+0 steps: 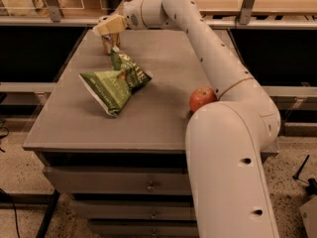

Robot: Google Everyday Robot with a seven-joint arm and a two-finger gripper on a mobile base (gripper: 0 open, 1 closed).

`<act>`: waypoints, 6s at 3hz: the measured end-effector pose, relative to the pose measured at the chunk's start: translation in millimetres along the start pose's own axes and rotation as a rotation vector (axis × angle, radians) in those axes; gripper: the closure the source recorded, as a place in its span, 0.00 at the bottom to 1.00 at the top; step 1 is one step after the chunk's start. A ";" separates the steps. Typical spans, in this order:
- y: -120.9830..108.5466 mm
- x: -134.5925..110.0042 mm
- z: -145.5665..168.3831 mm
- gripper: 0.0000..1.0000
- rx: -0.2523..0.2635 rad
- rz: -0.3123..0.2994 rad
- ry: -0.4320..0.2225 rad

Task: Knock orange can over

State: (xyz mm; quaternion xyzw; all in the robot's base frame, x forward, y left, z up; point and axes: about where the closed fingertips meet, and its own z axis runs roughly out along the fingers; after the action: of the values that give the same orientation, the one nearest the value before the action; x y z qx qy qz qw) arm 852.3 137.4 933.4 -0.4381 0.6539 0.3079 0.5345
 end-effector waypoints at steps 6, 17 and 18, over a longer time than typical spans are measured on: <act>-0.4 28.4 12.9 0.40 0.043 -0.129 0.183; -31.5 -50.8 -115.7 1.00 0.285 -0.083 0.160; -27.3 -43.8 -132.9 1.00 0.291 -0.076 0.192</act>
Offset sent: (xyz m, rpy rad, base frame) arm 0.0047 0.0123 -0.0070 -0.2579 -0.1044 -0.0017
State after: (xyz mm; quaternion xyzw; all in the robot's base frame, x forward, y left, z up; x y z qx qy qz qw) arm 821.9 20.7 1009.5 -0.4080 0.7226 0.1463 0.5385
